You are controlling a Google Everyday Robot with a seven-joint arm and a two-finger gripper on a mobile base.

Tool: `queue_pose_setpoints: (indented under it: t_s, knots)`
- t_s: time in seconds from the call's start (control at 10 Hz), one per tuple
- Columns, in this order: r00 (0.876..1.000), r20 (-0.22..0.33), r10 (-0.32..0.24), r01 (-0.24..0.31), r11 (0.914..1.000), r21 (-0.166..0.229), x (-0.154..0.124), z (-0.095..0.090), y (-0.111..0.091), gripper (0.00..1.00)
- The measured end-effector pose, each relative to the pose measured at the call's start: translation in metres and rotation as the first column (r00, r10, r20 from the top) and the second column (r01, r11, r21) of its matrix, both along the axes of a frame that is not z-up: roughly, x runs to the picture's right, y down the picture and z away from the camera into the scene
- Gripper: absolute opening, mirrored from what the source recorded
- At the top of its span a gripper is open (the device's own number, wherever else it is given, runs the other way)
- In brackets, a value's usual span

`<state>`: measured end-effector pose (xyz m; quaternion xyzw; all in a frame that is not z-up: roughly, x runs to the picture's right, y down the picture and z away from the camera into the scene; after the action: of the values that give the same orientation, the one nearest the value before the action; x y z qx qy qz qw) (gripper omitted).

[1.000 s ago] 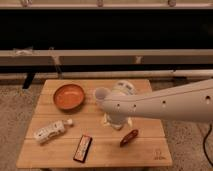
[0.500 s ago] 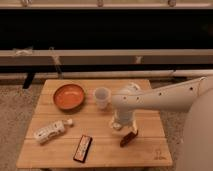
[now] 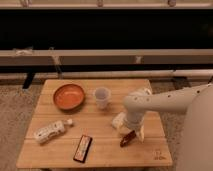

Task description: Place the pepper in the ceramic bowl

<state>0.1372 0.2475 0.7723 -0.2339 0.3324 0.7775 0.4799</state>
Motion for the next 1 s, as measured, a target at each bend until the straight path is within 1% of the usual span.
queue_pose_setpoints:
  t_s: [0.2, 0.3, 0.4, 0.5, 0.7, 0.9, 1.0]
  knots:
    - [0.999, -0.010, 0.047, -0.046, 0.9989, 0.010, 0.009, 0.003, 0.007, 0.80]
    - [0.998, -0.007, 0.069, -0.068, 0.9975, 0.019, 0.009, 0.005, 0.008, 0.80]
    - [0.996, -0.010, 0.091, -0.091, 0.9957, 0.020, 0.015, 0.006, 0.011, 0.80]
    - [0.994, -0.012, 0.112, -0.112, 0.9935, 0.020, 0.020, 0.008, 0.014, 0.75]
    - [0.993, -0.006, 0.121, -0.121, 0.9925, 0.019, 0.021, 0.010, 0.016, 0.58]
    - [0.992, -0.003, 0.124, -0.124, 0.9922, 0.015, 0.021, 0.012, 0.018, 0.35]
    - [0.993, -0.002, 0.121, -0.121, 0.9926, 0.010, 0.021, 0.013, 0.018, 0.25]
